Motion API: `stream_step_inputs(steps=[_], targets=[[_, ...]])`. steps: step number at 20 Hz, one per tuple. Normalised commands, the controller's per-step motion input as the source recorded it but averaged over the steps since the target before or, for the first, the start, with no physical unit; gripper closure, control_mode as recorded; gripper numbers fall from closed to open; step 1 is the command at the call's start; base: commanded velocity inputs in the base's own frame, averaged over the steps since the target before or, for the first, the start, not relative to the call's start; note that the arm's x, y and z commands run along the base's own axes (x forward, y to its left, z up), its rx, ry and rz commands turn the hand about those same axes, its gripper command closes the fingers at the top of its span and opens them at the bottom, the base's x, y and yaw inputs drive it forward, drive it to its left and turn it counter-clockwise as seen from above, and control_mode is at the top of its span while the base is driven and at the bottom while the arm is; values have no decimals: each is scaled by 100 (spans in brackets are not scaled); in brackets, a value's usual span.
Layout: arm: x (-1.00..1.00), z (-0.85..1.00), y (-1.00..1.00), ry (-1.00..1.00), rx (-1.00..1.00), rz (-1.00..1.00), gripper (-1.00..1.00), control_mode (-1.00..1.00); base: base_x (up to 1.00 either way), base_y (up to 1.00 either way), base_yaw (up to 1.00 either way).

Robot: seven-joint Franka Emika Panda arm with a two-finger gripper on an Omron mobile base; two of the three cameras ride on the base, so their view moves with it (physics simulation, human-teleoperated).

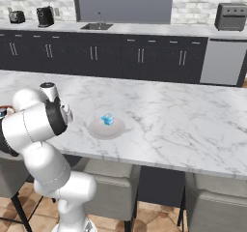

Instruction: Place two yogurt containers on each plate.

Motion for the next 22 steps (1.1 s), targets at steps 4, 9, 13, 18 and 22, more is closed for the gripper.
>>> stream_step_inputs(steps=[4, 9, 13, 18, 22], targets=[[9, -19, 0, 0, 0, 0, -100, -100, 0, 0, 0], [9, -17, 4, 0, 0, 0, -100, -100, 0, 0, 0], [5, -13, 7, 0, 0, 0, -100, -100, 0, 0, 0], [3, -6, 1, 0, 0, 0, -100, -100, 0, 0, 0], [8, -7, 2, 0, 0, 0, -100, -100, 0, 0, 0]])
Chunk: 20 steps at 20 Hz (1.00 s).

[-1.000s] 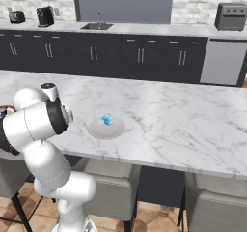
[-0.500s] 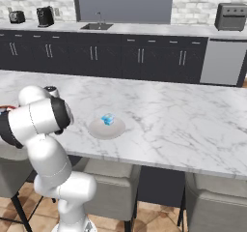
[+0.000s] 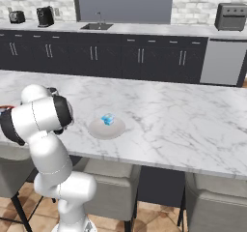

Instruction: Place two yogurt containers on each plate.

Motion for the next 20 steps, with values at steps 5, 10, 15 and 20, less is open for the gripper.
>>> stream_step_inputs(steps=[5, 10, 15, 20], targets=[[8, -9, -1, 0, 0, 0, -100, -100, 0, 0, 0], [4, -14, 1, 0, 0, 0, -100, -100, 0, 0, 0], [5, -10, 4, 0, 0, 0, -100, -100, 0, 0, 0], [6, -8, 5, 0, 0, 0, -100, -100, 0, 0, 0]])
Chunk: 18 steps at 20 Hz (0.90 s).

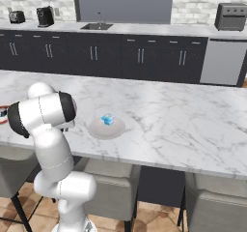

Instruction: Place two yogurt containers on each plate.

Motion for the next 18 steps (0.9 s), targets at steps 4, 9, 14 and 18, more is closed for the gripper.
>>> stream_step_inputs(steps=[4, 9, 14, 18], targets=[[12, -17, 9, 0, 0, 0, 100, -100, 0, 0, 0], [19, -11, 9, 0, 0, 0, 100, -100, 0, 0, 0], [16, -16, 13, 0, 0, 0, 100, -100, 0, 0, 0], [-34, 35, -9, -2, 0, 0, 100, -100, 0, 0, 0]])
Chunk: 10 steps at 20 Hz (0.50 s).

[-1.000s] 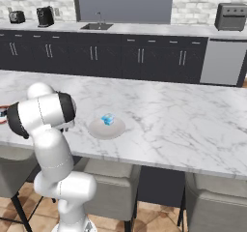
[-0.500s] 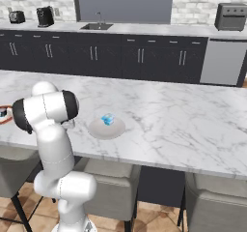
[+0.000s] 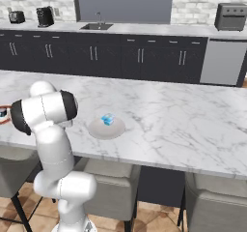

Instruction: Place two yogurt containers on each plate.

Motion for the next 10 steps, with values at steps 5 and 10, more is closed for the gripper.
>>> stream_step_inputs(steps=[5, 10], targets=[[-45, 85, -76, 0, -3, -10, 100, -100, 0, 0, 0], [-12, 77, -93, 1, -3, -15, 100, -100, 0, 0, 0]])
